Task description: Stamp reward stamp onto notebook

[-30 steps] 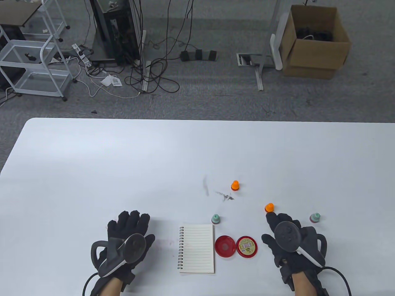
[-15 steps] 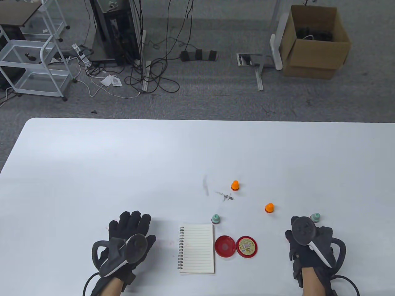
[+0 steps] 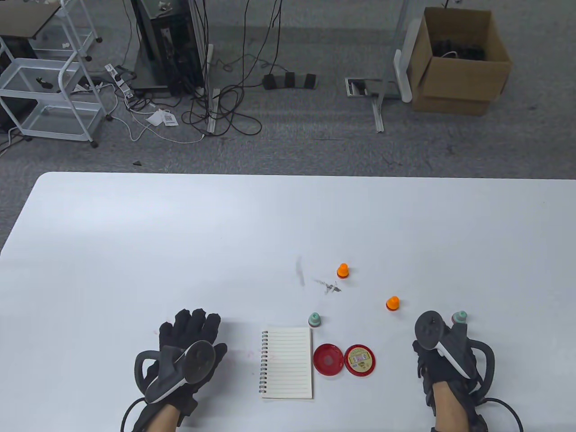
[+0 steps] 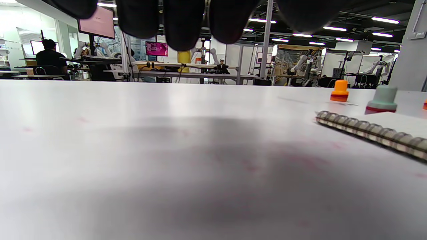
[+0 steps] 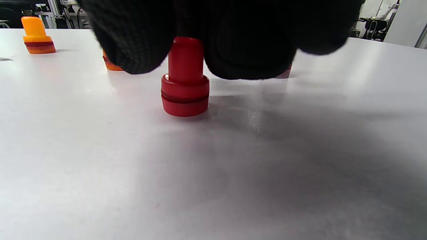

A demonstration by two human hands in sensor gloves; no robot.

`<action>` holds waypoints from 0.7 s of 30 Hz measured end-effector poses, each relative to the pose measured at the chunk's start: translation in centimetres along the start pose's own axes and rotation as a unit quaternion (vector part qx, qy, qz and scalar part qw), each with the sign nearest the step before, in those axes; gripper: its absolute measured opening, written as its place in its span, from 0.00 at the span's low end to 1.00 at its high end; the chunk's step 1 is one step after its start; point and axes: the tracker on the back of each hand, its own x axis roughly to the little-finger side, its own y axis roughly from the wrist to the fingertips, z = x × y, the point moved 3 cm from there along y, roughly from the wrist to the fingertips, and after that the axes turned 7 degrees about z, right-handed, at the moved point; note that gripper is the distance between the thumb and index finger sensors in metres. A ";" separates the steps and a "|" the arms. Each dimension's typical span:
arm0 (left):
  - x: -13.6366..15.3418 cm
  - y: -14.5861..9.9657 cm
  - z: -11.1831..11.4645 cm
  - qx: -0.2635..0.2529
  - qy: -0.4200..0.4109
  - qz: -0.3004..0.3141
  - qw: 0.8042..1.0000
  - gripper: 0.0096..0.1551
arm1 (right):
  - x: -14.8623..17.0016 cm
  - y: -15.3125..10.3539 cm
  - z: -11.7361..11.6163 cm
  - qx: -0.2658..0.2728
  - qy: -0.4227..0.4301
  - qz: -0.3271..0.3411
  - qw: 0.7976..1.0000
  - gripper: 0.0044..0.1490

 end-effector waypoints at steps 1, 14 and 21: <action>0.0 0.0 0.0 0.000 0.000 0.000 1.000 0.41 | 0.0 0.1 -0.1 -0.001 -0.003 -0.002 1.000 0.40; 0.1 0.1 0.0 0.003 -0.003 -0.001 1.000 0.41 | -0.7 -0.2 0.5 0.027 -0.002 0.020 0.999 0.34; -0.1 0.1 -0.1 -0.003 -0.008 0.005 1.000 0.41 | -2.8 -1.4 1.6 0.056 0.001 0.069 0.996 0.34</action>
